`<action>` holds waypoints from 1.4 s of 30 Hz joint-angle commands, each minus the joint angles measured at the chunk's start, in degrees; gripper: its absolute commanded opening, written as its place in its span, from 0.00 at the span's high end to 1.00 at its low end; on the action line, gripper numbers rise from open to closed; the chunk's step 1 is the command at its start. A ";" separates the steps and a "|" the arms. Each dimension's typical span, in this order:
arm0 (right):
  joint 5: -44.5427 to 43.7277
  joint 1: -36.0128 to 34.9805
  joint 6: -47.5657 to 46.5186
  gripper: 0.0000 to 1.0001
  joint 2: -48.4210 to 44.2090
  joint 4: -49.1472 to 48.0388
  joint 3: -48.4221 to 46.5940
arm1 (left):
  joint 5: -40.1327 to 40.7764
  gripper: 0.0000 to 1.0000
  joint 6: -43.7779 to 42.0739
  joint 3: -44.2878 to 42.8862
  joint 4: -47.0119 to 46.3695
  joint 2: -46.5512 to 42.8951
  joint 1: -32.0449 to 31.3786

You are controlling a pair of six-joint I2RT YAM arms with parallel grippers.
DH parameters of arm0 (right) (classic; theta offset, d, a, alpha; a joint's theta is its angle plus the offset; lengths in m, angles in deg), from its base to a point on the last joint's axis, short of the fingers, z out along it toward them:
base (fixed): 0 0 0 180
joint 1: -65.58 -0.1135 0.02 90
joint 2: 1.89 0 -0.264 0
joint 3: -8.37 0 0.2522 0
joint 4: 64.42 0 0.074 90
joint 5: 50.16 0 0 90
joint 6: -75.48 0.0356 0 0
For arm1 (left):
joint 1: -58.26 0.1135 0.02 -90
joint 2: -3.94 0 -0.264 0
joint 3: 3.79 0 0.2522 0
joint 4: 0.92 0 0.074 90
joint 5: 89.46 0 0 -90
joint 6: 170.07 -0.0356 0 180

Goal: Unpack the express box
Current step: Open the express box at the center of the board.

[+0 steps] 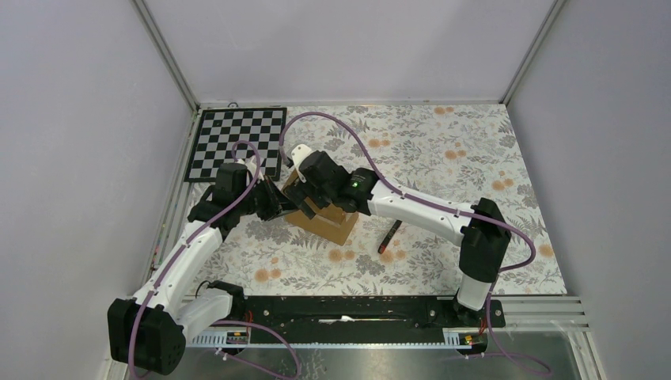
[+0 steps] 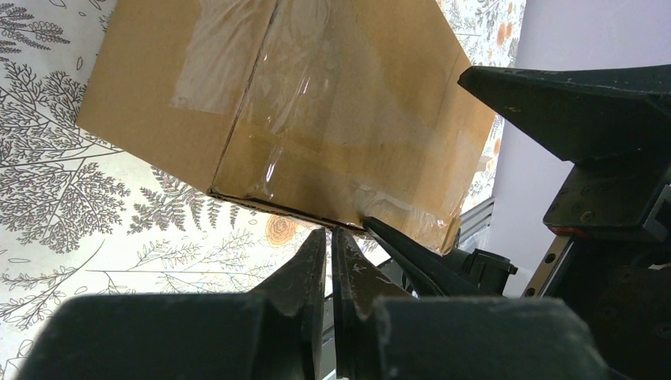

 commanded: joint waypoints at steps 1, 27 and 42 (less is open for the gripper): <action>3.27 0.33 -1.61 0.00 -1.11 1.16 1.74 | 1.27 0.94 -2.42 0.40 5.86 0.73 -0.04; -3.66 -0.22 -7.19 0.00 1.67 5.02 3.03 | 1.71 0.95 -2.51 0.12 6.21 1.08 -0.04; 4.83 -0.20 -5.13 0.04 2.54 7.69 2.94 | 2.15 0.86 -0.60 -1.64 6.24 -0.24 0.32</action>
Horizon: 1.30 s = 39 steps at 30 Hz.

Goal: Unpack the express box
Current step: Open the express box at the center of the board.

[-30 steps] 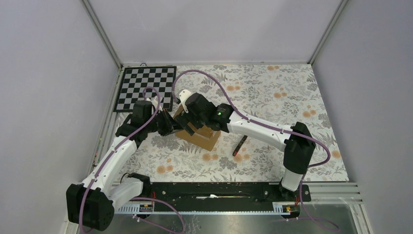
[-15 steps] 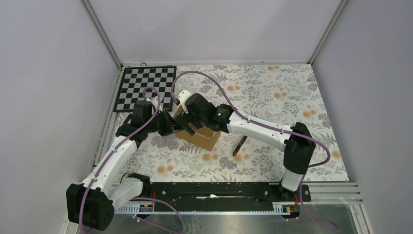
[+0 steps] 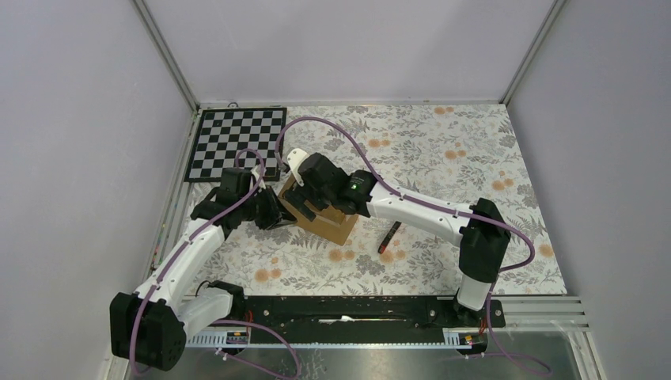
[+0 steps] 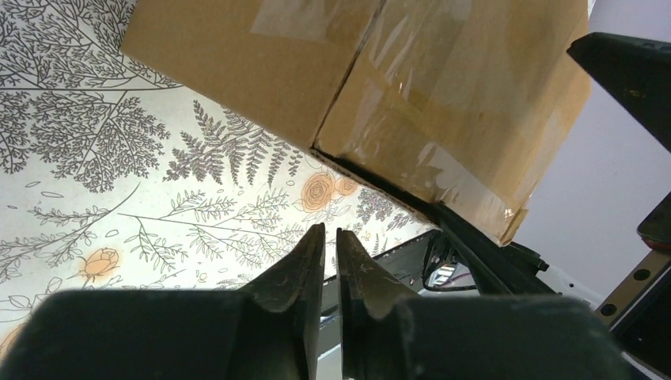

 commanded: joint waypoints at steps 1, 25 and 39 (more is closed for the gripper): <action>5.10 0.29 0.15 0.04 2.41 9.66 1.72 | -0.08 0.82 1.67 -2.10 -1.72 -2.05 0.60; 2.79 -0.24 21.55 0.05 -1.21 1.95 7.56 | 9.22 0.48 24.13 2.93 -8.78 -8.35 1.30; 2.00 -0.76 19.51 0.05 -1.58 0.41 10.39 | 12.66 0.52 26.39 3.50 -11.81 -5.15 1.30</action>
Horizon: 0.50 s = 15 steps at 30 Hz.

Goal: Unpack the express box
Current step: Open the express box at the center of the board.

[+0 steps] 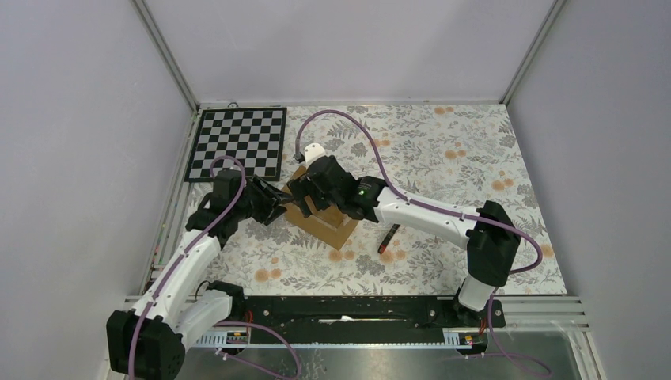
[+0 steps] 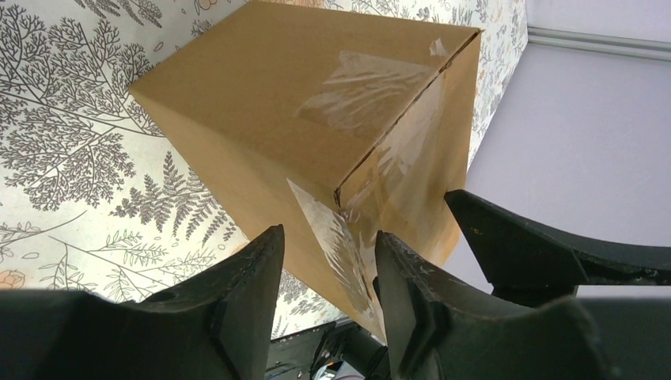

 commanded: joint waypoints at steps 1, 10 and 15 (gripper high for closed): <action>2.53 -1.29 2.38 0.05 1.95 8.98 3.13 | 2.13 0.54 1.71 0.50 -3.51 0.72 0.29; -0.22 -1.38 0.70 0.04 2.64 10.33 1.30 | 1.83 0.76 -2.45 -0.28 3.42 -0.69 0.29; -0.88 -1.38 -0.57 0.03 3.05 11.01 0.63 | -0.80 0.93 -5.57 -2.02 5.91 0.60 0.29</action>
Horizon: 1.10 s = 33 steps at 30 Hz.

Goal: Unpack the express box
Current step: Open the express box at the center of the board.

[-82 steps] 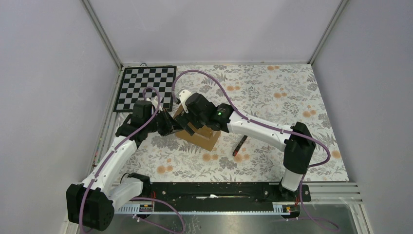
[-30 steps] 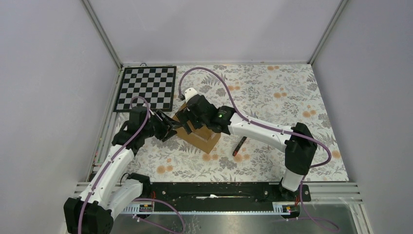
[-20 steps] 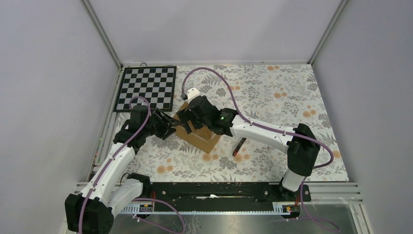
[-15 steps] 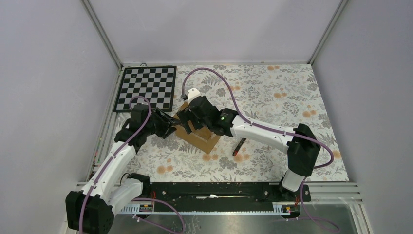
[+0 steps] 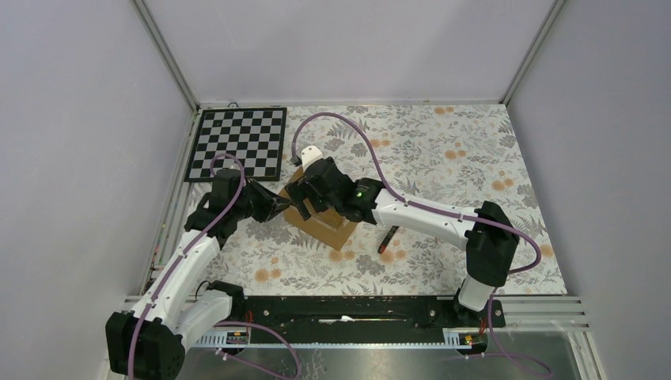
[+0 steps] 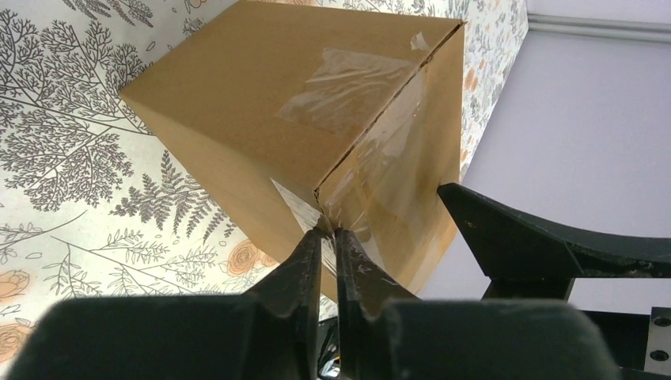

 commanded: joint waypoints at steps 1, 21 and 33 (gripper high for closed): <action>0.35 -0.42 0.20 0.03 2.75 10.63 0.87 | -1.27 0.95 -4.80 -2.00 5.99 0.95 0.33; -10.19 -3.51 -13.86 0.00 8.30 19.49 -5.34 | -4.21 1.00 -13.45 -6.73 10.16 4.45 0.31; -28.52 -4.47 -13.08 0.31 12.11 25.58 -10.43 | -2.76 1.00 -20.44 -10.17 16.24 8.66 0.31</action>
